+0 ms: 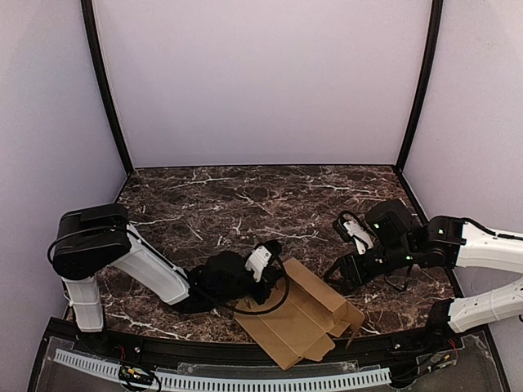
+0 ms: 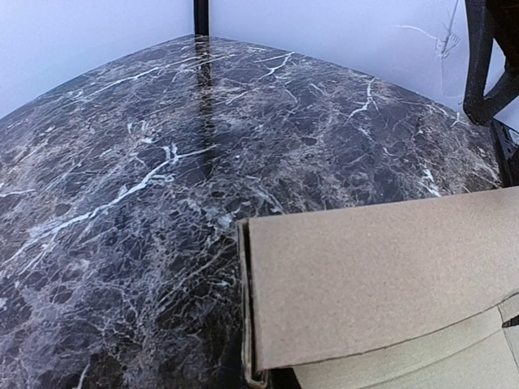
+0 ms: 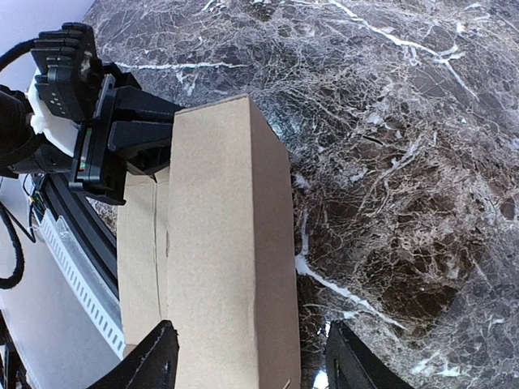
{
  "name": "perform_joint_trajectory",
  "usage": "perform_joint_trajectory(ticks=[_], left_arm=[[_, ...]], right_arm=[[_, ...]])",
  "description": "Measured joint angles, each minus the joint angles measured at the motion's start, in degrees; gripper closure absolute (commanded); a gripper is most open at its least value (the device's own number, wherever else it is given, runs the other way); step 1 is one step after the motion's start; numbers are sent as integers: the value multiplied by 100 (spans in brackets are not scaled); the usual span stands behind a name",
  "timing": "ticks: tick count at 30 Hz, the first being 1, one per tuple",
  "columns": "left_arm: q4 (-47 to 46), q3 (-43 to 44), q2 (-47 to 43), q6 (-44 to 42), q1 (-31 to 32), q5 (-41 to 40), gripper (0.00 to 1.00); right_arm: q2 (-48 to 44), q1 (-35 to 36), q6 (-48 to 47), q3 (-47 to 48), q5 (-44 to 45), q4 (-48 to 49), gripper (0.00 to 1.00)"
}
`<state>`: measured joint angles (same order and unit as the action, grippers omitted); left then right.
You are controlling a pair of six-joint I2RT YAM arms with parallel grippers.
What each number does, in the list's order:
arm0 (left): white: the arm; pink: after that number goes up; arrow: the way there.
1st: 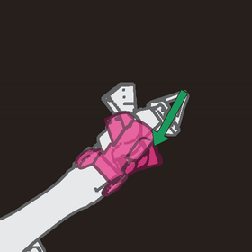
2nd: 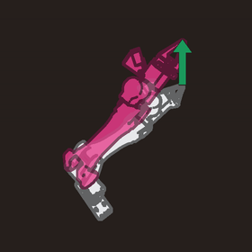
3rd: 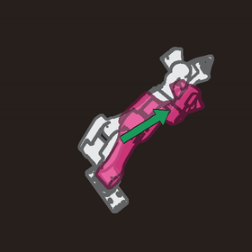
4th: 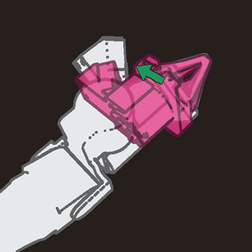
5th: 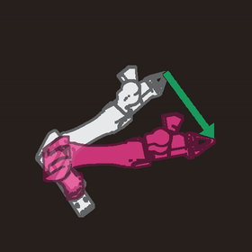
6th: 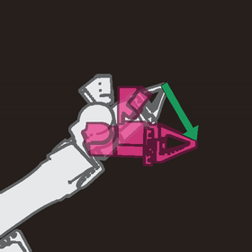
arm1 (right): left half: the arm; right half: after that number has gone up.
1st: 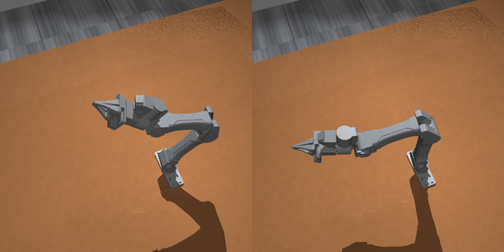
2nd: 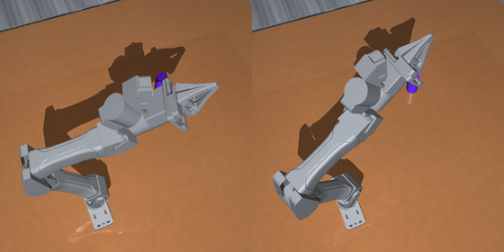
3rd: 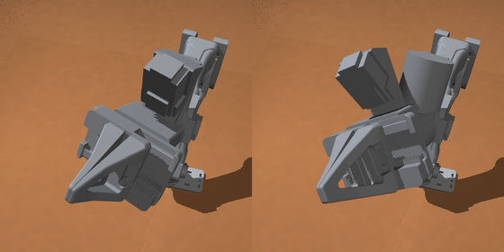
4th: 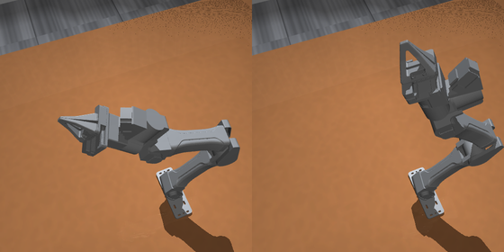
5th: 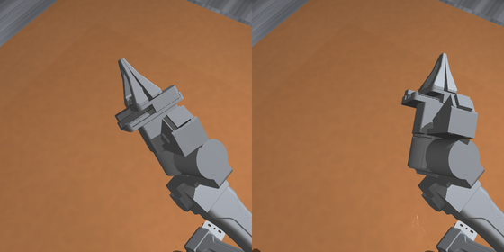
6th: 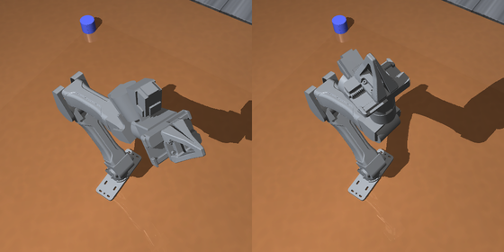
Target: Fold the paper box
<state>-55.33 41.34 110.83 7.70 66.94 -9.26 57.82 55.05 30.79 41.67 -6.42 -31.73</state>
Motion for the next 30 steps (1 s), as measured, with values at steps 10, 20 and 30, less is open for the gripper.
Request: perform_joint_trajectory(ticks=[10, 20, 30], left_arm=[[1676, 210, -898, 68, 0, -1250, 99], [3644, 254, -1731, 1187, 0, -2437, 99], [4516, 201, -1897, 2402, 0, -3016, 99]], right_arm=[[28, 0, -90, 203, 243, -55, 38], [570, -4, -286, 1073, 566, 192, 34], [1381, -9, -37, 1263, 577, 599, 39]])
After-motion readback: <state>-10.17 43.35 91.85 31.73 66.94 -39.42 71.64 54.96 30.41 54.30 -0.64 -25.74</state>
